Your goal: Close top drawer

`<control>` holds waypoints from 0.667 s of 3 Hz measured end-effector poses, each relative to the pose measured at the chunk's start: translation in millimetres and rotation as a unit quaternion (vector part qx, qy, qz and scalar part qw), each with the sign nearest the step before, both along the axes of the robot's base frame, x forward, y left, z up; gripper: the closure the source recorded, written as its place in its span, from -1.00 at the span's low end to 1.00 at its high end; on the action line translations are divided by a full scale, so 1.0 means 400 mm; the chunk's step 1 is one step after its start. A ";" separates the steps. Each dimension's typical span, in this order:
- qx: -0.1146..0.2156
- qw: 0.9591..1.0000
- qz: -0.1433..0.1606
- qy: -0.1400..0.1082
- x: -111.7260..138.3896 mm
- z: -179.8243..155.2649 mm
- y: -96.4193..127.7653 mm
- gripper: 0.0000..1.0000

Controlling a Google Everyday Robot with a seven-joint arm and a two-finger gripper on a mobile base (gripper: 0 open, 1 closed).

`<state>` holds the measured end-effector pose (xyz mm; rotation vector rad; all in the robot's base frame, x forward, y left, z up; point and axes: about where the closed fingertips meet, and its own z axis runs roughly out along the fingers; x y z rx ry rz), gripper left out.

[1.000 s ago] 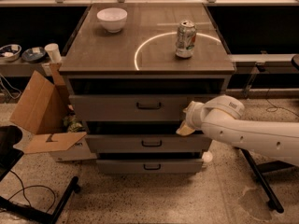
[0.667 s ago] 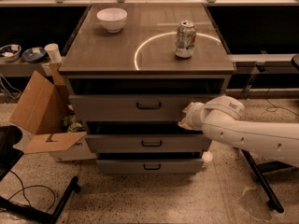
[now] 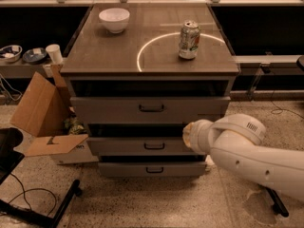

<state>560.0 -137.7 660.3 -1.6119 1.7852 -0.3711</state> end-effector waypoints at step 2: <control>-0.137 0.988 -0.019 0.067 -0.260 0.133 -0.141 1.00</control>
Offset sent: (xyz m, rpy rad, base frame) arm -0.2334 -0.1477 0.1715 -0.4805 0.6263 0.1592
